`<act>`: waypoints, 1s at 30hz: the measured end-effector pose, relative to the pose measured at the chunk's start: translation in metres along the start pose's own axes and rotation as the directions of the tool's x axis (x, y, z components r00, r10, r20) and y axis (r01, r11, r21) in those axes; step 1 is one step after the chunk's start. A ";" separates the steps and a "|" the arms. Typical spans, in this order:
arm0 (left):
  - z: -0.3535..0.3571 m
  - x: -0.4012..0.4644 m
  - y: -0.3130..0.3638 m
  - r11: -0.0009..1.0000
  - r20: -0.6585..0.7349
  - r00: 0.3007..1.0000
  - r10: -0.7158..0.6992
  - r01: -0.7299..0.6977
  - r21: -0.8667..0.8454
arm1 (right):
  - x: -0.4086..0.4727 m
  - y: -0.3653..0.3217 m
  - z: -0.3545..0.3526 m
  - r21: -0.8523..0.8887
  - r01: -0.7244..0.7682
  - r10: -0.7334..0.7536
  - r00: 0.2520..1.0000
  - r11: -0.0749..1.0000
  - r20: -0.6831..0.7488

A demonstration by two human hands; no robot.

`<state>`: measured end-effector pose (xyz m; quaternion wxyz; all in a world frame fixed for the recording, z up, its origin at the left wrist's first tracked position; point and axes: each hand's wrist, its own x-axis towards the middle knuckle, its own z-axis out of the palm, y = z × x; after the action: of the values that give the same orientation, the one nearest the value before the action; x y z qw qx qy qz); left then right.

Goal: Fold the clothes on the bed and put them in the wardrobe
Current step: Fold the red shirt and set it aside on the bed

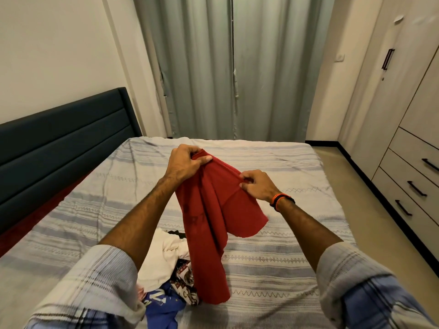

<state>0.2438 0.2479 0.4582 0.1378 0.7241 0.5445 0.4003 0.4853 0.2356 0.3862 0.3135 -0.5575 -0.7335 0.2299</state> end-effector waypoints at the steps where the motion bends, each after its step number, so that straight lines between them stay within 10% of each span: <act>1: -0.001 -0.001 -0.002 1.000 -0.001 1.000 -0.006 0.006 0.011 | 0.000 0.001 -0.005 0.040 0.005 -0.005 1.000 0.999 -0.005; 14: 0.000 -0.002 -0.008 0.998 -0.019 0.998 -0.056 0.057 0.022 | -0.024 0.006 -0.024 0.259 -0.093 0.024 0.966 0.961 0.258; 25: -0.011 -0.009 -0.018 0.996 0.162 0.983 -0.088 0.088 0.007 | -0.017 0.011 -0.047 -0.401 -0.136 0.168 0.985 0.906 0.046; 30: -0.010 -0.005 -0.022 0.986 0.225 0.963 -0.146 0.123 0.110 | -0.019 0.006 -0.060 -0.360 -0.278 0.264 0.960 0.890 -0.090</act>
<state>0.2208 0.2495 0.4486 0.1929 0.7330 0.5910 0.2760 0.5360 0.2181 0.4196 0.1821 -0.7076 -0.6723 0.1185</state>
